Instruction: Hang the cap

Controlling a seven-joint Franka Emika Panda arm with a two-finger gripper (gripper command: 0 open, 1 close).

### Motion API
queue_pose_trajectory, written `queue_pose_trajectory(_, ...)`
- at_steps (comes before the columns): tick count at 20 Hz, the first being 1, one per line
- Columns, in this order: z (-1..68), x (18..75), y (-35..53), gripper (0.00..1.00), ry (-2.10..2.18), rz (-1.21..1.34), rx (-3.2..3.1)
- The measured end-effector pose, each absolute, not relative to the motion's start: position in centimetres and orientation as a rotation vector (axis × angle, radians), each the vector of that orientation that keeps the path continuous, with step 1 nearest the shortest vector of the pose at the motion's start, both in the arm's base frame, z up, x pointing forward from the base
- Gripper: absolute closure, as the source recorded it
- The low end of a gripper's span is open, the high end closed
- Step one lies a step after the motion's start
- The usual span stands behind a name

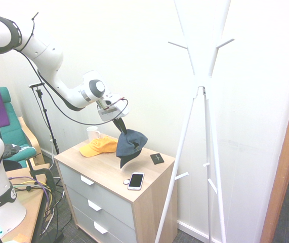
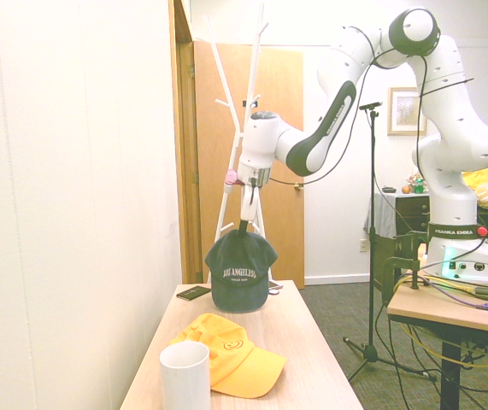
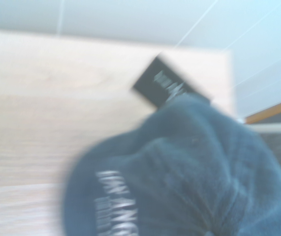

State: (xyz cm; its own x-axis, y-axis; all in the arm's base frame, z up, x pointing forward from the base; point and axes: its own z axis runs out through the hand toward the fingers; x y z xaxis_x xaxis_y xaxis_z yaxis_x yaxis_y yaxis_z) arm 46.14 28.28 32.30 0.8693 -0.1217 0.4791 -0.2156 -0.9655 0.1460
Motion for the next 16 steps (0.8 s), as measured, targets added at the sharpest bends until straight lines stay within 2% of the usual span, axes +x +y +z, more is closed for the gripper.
queue_pose_trajectory(7,43.2,45.1,24.8,1.0,-0.155,0.985,2.425)
queue_pose_trajectory(16,59.5,48.5,17.9,1.0,-0.157,1.171,2.03)
